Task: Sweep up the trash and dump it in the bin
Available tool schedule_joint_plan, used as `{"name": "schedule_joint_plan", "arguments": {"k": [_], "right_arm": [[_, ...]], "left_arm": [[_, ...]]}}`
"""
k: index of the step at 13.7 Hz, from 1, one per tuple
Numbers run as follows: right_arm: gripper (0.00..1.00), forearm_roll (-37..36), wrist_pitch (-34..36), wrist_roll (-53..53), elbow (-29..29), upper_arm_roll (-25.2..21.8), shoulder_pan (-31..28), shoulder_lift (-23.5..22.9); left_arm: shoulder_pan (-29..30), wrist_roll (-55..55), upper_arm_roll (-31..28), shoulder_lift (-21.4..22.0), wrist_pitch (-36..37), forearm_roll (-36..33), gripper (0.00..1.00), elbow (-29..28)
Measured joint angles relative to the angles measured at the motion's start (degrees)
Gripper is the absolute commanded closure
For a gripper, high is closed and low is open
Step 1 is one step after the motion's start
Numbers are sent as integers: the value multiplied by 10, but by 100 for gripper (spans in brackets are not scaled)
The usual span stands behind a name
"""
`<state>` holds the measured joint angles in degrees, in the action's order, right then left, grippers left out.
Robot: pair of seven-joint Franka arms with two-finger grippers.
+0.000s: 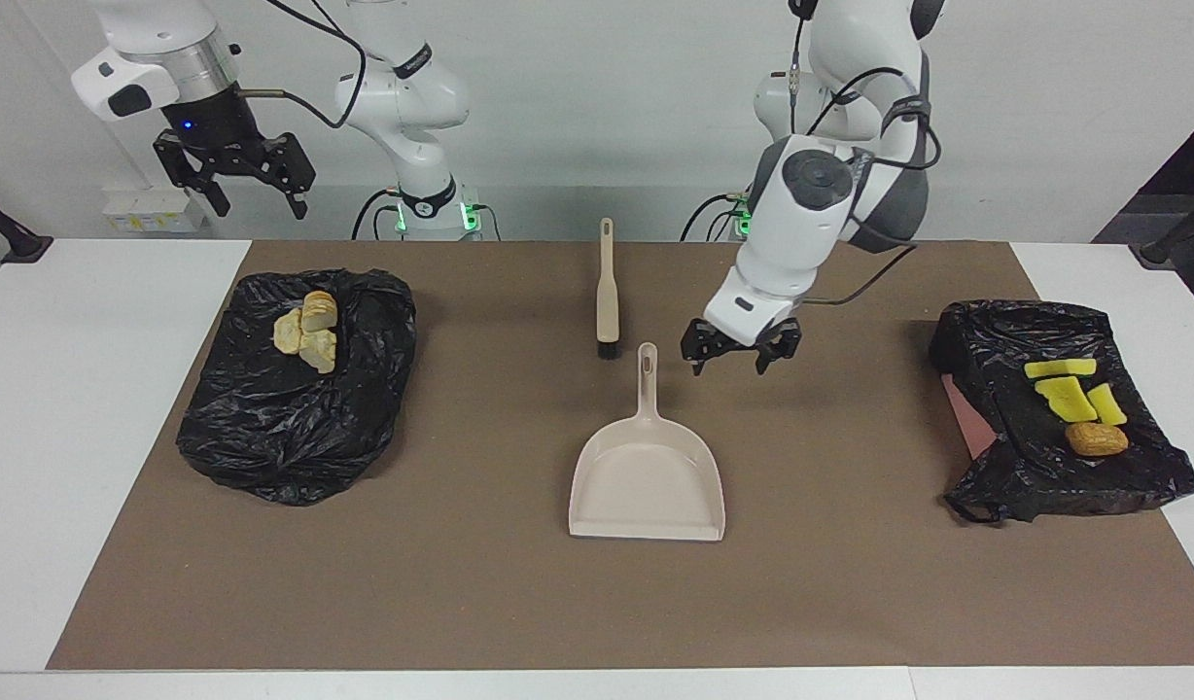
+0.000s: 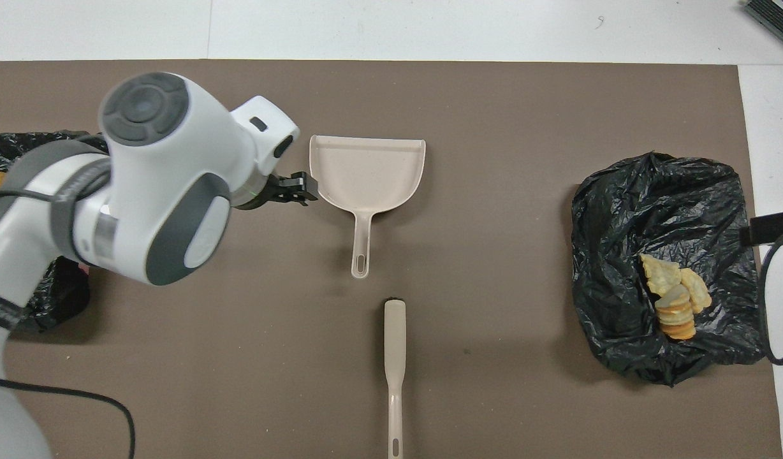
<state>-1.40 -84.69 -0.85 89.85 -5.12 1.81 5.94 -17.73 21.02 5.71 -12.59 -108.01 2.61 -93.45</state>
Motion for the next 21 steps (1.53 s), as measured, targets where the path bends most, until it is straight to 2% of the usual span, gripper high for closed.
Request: {"name": "schedule_joint_plan", "arguments": {"k": [6,13,16,21], "right_arm": [[0,0,0,0,5,0,0,2],[0,0,0,0,11,0,0,6],[0,0,0,0,11,0,0,6],[0,0,-3,0,11,3,1,6]], "left_arm": [[108,-175,-4,65,80,0,0,2],[153,-238,-6,142,197,-4,0,3],[153,-240,-4,142,240,-26,0,30],[153,-242,-6,121,268,-28,0,61]]}}
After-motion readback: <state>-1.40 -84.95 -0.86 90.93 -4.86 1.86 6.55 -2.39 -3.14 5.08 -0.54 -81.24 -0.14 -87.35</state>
